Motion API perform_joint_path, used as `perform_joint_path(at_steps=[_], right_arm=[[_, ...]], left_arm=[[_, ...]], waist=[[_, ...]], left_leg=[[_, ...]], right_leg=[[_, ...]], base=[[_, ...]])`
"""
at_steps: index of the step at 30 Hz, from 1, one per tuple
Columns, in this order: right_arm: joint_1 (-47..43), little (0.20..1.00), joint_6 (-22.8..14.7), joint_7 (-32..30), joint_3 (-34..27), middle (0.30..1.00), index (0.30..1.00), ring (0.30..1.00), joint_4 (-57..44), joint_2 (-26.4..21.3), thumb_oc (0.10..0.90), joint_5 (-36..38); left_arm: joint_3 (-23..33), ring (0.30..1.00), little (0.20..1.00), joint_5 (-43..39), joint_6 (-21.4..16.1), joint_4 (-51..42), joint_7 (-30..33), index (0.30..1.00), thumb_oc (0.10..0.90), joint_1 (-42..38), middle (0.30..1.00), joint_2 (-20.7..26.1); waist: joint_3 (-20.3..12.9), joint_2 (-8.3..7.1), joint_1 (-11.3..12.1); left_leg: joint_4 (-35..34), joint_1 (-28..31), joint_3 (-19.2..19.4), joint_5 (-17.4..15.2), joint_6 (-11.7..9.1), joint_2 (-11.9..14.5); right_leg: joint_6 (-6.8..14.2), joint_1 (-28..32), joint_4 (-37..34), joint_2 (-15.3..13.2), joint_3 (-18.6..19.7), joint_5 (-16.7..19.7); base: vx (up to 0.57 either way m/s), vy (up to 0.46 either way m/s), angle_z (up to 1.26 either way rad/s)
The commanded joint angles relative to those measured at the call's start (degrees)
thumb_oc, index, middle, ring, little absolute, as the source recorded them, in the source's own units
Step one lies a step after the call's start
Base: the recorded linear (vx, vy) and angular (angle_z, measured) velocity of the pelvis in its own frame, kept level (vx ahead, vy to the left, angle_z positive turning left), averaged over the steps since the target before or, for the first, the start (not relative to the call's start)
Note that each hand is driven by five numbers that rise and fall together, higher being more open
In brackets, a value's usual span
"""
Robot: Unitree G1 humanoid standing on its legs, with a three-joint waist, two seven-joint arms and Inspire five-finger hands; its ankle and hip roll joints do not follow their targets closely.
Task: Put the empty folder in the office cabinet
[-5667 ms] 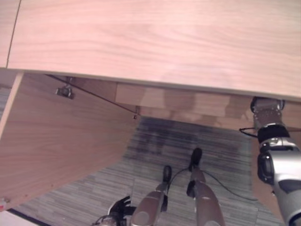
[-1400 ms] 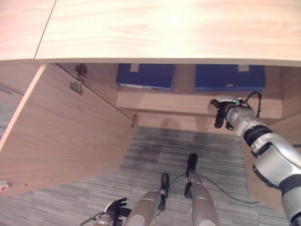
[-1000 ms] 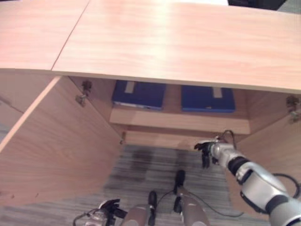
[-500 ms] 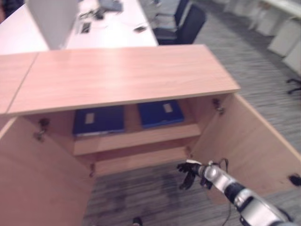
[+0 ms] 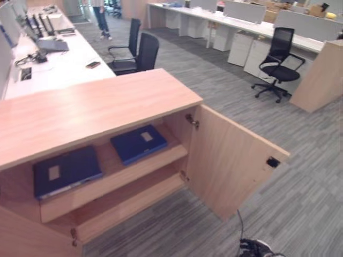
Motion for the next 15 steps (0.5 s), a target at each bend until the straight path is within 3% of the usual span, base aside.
perform_joint_path(at_steps=[1,4,5,6,7,8,10,15], right_arm=[[-7.27,0.900,-2.41,-1.62,-2.92,0.900,0.900,0.900,1.79,-1.11,0.800,1.40],[-6.99,0.900,-2.21,-2.60,-4.59,0.900,0.900,0.900,6.38,-1.10,0.800,2.18],[-7.70,0.900,-2.27,-3.50,-5.25,0.900,0.900,0.900,7.05,-1.55,0.800,3.05],[-8.09,0.900,-2.42,-3.91,-5.68,0.900,0.900,0.900,7.30,-1.71,0.800,3.85],[-8.64,0.900,-3.02,-4.87,-7.06,0.900,0.900,0.900,7.22,-1.93,0.800,5.74],[-8.64,0.900,-3.02,-4.87,-7.06,0.900,0.900,0.900,7.22,-1.93,0.800,5.74],[-8.58,0.900,-3.69,-6.05,-9.03,0.900,0.900,0.900,5.40,-2.65,0.800,7.00],[-10.31,0.900,-5.68,-9.14,-13.18,0.900,0.900,0.900,-2.90,-7.29,0.800,8.02]], left_arm=[[1.40,0.900,0.900,-3.70,-2.44,0.21,-0.42,0.900,0.800,-6.50,0.900,-3.55],[1.25,0.900,0.900,-4.69,-2.27,0.51,-0.14,0.900,0.800,-7.26,0.900,-3.61],[1.62,0.900,0.900,-5.63,-2.30,0.46,0.19,0.900,0.800,-7.45,0.900,-3.40],[2.00,0.900,0.900,-6.47,-2.32,0.71,0.40,0.900,0.800,-7.69,0.900,-3.34],[3.16,0.900,0.900,-7.84,-2.75,1.27,0.72,0.900,0.800,-7.03,0.900,-3.39],[3.16,0.900,0.900,-7.84,-2.75,1.27,0.72,0.900,0.800,-7.03,0.900,-3.39],[4.04,0.900,0.900,-8.88,-3.02,1.74,1.04,0.900,0.800,-5.67,0.900,-3.58],[4.24,0.900,0.900,-7.94,-3.01,2.08,1.31,0.900,0.800,-3.37,0.900,-3.60]], waist=[[1.65,-0.51,-0.12],[2.60,-0.60,-0.83],[3.39,-0.73,-0.60],[3.88,-0.89,-0.37],[4.29,-1.12,0.47],[4.29,-1.12,0.47],[3.77,-0.52,0.66],[1.94,0.93,0.02]], left_leg=[[3.03,-4.17,-6.45,-0.58,-2.06,1.51],[6.11,-5.56,-6.67,-0.41,-2.70,3.14],[8.74,-6.85,-8.45,-0.26,-3.19,3.70],[9.78,-7.49,-11.29,-1.19,-2.96,3.13],[10.56,-8.45,-18.89,-2.79,-1.61,0.58],[10.56,-8.45,-18.89,-2.79,-1.61,0.58],[8.97,-7.29,-23.13,-3.79,-1.28,-0.69],[2.85,-4.18,-22.07,-2.11,-1.62,-0.83]], right_leg=[[-0.22,3.40,4.57,4.34,0.27,-10.33],[-1.36,3.31,5.17,5.30,1.06,-11.12],[-1.84,2.86,5.69,5.63,1.78,-11.33],[-2.16,2.22,6.11,5.73,2.46,-11.32],[-2.75,0.42,6.66,6.30,4.71,-10.35],[-2.75,0.42,6.66,6.30,4.71,-10.35],[-2.65,-0.20,6.68,7.16,7.02,-10.23],[-2.35,-0.28,5.62,8.08,8.03,-10.06]], base=[[-0.03,-0.142,-0.14],[-0.06,-0.126,-0.06],[-0.10,-0.100,-0.06],[-0.17,-0.106,-0.21],[-0.13,-0.056,-0.44],[-0.08,-0.048,-0.71],[0.05,0.004,-1.25],[0.05,0.030,-0.51]])
